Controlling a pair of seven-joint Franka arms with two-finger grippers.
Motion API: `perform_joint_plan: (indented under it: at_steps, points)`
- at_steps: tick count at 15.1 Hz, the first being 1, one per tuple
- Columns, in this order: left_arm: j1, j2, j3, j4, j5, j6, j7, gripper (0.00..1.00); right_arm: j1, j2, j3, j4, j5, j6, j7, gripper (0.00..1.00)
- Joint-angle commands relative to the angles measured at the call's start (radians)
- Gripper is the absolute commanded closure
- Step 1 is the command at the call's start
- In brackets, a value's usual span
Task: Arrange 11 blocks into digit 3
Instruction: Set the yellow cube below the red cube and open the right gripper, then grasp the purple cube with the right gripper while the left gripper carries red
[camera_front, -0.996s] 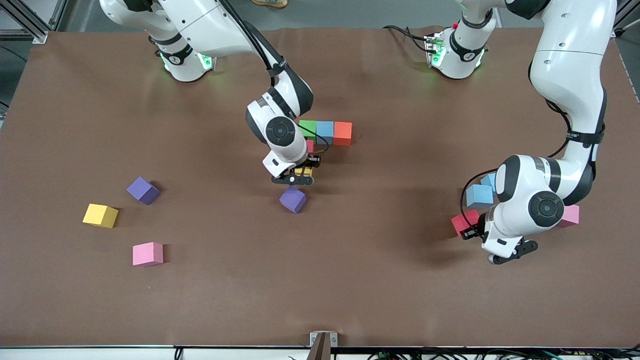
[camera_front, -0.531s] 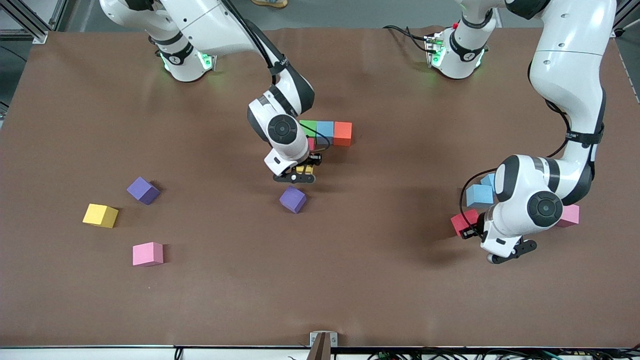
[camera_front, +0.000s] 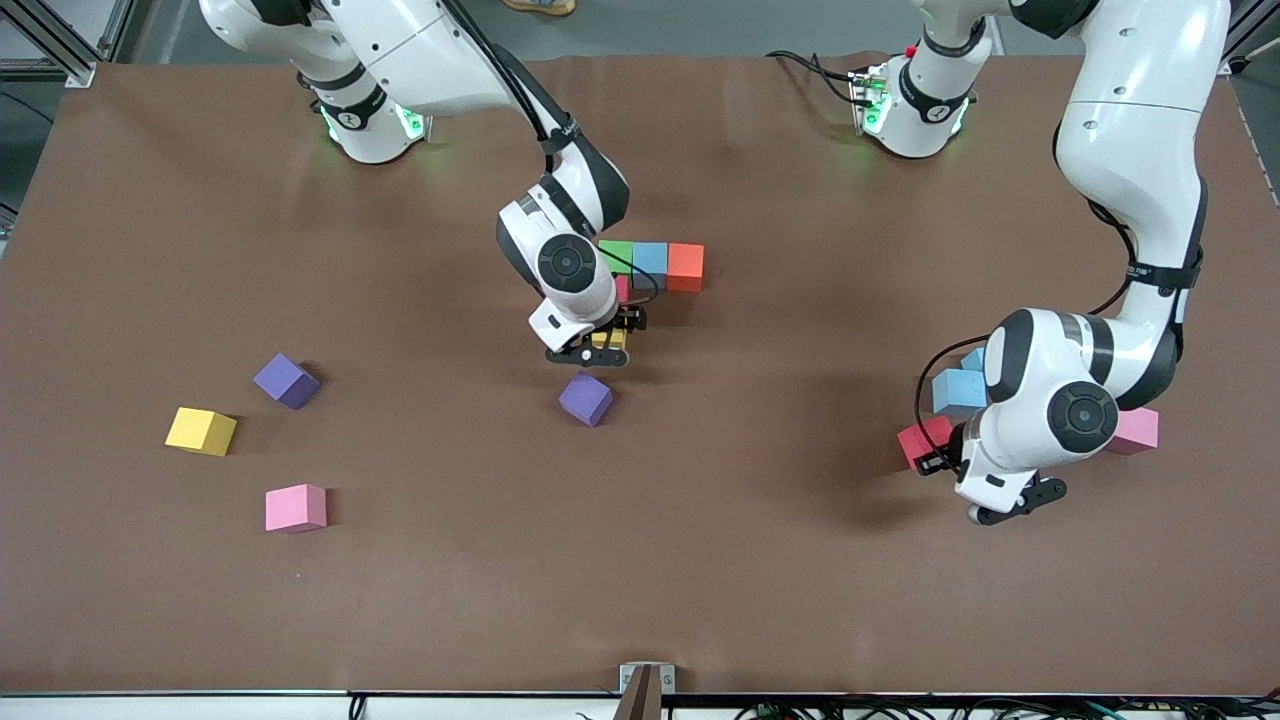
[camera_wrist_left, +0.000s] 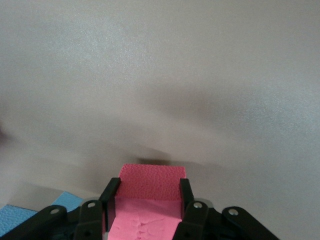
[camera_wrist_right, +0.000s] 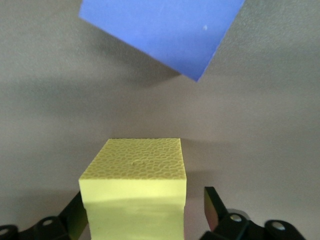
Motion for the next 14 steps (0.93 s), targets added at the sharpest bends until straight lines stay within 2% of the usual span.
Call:
perform_joint_plan:
  at_steps: [1, 3, 6, 9, 14]
  points:
    - [0.006, -0.038, -0.004, -0.032, 0.022, -0.01, -0.011, 0.99, -0.028, -0.01, 0.003, 0.075, 0.013, -0.125, 0.027, 0.0]
    - [0.003, -0.044, -0.005, -0.029, 0.011, -0.011, -0.022, 0.99, -0.055, -0.021, 0.003, 0.146, 0.016, -0.241, 0.028, 0.0]
    - [-0.011, -0.061, -0.007, -0.027, 0.01, -0.038, -0.107, 0.99, -0.144, -0.035, -0.002, 0.223, 0.024, -0.297, 0.05, 0.0]
    - [-0.004, -0.069, -0.057, -0.018, -0.029, -0.075, -0.249, 0.99, -0.199, 0.015, -0.003, 0.299, 0.021, -0.279, 0.138, 0.0]
    - [-0.02, -0.07, -0.1, -0.007, -0.046, -0.111, -0.484, 0.97, -0.21, 0.104, -0.002, 0.333, 0.023, -0.095, 0.289, 0.0]
